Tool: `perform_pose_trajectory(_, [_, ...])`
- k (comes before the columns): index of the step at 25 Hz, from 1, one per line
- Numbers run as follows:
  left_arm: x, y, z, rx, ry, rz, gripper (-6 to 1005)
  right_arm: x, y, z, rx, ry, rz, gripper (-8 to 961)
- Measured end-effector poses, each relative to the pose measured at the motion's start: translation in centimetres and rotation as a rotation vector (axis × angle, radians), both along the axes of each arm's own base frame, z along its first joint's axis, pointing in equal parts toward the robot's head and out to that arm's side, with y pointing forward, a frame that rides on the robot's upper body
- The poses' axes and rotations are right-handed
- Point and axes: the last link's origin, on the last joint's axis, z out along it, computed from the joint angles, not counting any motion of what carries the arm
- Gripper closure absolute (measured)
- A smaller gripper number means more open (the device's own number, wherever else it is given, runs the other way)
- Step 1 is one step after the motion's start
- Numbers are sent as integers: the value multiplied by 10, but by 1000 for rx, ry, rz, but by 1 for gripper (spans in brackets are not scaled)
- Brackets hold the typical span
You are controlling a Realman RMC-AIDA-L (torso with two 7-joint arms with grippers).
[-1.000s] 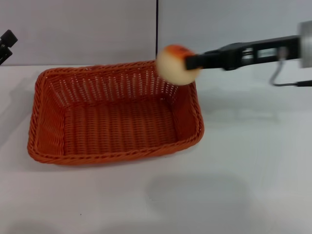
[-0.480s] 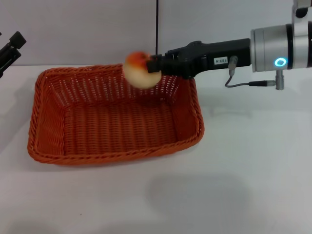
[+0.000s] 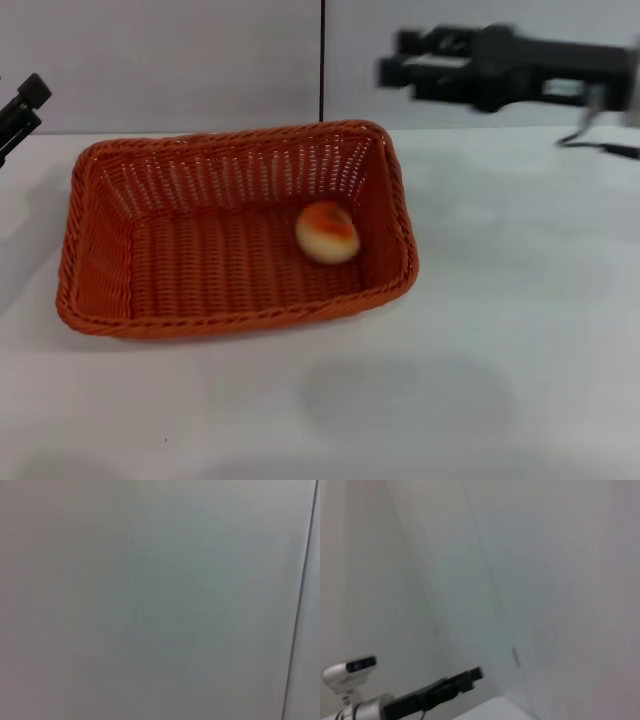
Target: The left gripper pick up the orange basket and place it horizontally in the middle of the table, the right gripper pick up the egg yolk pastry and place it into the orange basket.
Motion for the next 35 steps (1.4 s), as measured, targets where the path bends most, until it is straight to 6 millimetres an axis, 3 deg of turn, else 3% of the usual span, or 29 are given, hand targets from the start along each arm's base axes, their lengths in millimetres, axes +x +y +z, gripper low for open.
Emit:
perform_pose_trajectory(1, [-1,-1,0,5,3,2,223,14,-10,18,80,14,-7,490])
perform_pose_trajectory(2, [-2,-3,-1,13,5,4,223,14,-10,18,80,14,-7,472])
perform_pose_trajectory(9, [-12,-15,-5,75,48,23,223,74,-62,62,419,138,-40,282])
perform_pose_trajectory(11, [-14,-18,-5,85,60,24,223,100,-82,65,560,223,-84,282])
perform_pose_trajectory(12, [-17,-24,-5,113,57,33,223,100,-82,65,560,223,-84,282])
perform_pose_trajectory(16, [-19,-28,-5,149,54,40,223,131,-96,61,719,298,-176,283])
perform_pose_trajectory(21, [-19,-34,-6,210,85,23,223,143,-98,54,797,323,-226,284])
perform_pose_trajectory(29, [-18,-45,-22,309,93,35,223,141,-92,50,821,323,-222,283])
perform_pose_trajectory(35, [-18,-46,-24,313,87,40,223,142,-85,47,822,328,-252,282])
